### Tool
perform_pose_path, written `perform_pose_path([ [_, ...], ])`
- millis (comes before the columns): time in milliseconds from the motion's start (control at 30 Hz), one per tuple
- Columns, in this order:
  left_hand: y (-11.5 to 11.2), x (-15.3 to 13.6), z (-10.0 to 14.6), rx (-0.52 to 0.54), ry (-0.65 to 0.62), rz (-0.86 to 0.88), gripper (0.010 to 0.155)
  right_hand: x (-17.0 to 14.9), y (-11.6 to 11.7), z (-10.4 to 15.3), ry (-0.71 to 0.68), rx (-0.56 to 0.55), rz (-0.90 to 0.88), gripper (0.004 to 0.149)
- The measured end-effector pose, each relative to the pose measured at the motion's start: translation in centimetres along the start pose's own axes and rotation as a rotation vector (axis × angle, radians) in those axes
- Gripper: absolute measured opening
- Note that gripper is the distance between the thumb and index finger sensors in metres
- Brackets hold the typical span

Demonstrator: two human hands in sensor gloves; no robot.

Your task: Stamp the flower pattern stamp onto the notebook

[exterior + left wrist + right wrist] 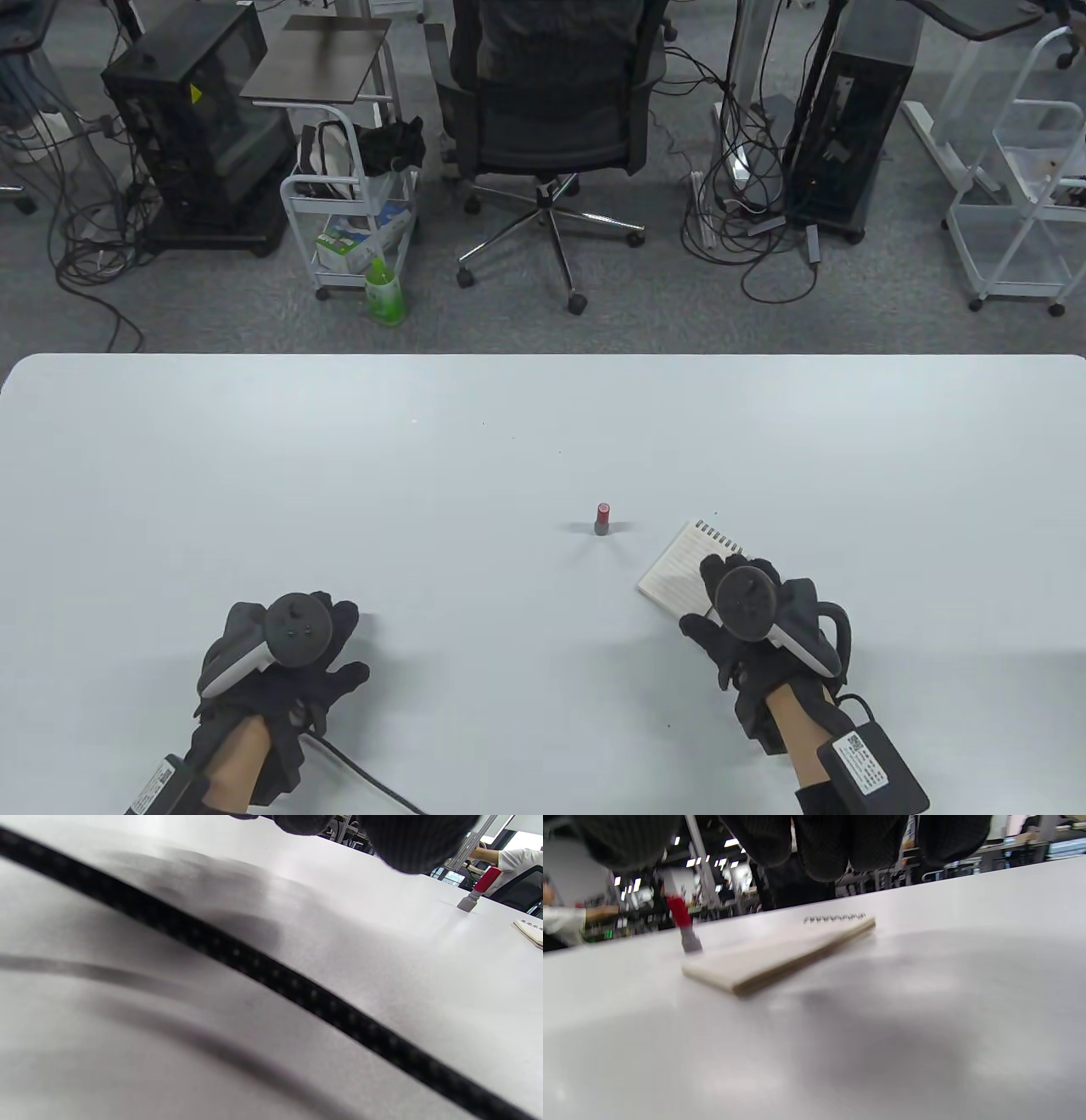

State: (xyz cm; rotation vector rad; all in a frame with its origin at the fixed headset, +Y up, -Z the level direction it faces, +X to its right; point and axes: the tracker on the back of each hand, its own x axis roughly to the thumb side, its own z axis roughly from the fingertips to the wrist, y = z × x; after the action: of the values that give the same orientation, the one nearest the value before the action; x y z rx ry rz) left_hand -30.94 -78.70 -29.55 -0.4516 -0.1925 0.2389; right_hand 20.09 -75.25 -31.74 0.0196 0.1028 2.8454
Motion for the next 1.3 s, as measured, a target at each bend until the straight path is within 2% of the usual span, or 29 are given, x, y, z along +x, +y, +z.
perform_pose_path([
  [67, 0.1, 0.1, 0.0, 0.010, -0.008, -0.005, 0.081, -0.1, -0.6, -1.4, 0.050, -0.031, -0.009, 0.070],
  [167, 0.2, 0.1, 0.0, 0.011, -0.013, -0.004, 0.081, -0.4, -0.8, -3.7, 0.137, 0.000, 0.092, 0.067],
  [300, 0.3, -0.2, 0.0, 0.007, -0.012, 0.015, 0.080, -0.6, -0.8, -7.0, 0.240, 0.038, 0.206, 0.072],
  [467, 0.2, -0.5, -0.1, -0.001, -0.014, 0.018, 0.080, -0.4, 0.3, -9.1, 0.290, 0.207, 0.225, 0.084],
  [533, 0.2, -0.5, -0.1, -0.006, -0.015, 0.021, 0.080, -0.4, 1.0, -9.4, 0.294, 0.270, 0.227, 0.089],
  [800, 0.2, -0.7, 0.0, -0.016, -0.020, 0.032, 0.080, -0.3, 0.8, -9.8, 0.271, 0.210, 0.223, 0.089],
  [967, 0.1, -1.0, -0.1, -0.030, -0.012, 0.037, 0.080, 0.0, 0.8, -9.9, 0.264, 0.211, 0.230, 0.087],
  [1167, 0.1, -1.0, -0.1, -0.032, -0.014, 0.040, 0.081, -1.4, 0.8, -9.9, 0.323, 0.199, 0.104, 0.090],
  [1300, 0.2, -1.0, -0.1, -0.033, -0.014, 0.046, 0.081, -1.5, 0.4, -9.6, 0.289, 0.144, 0.068, 0.083],
])
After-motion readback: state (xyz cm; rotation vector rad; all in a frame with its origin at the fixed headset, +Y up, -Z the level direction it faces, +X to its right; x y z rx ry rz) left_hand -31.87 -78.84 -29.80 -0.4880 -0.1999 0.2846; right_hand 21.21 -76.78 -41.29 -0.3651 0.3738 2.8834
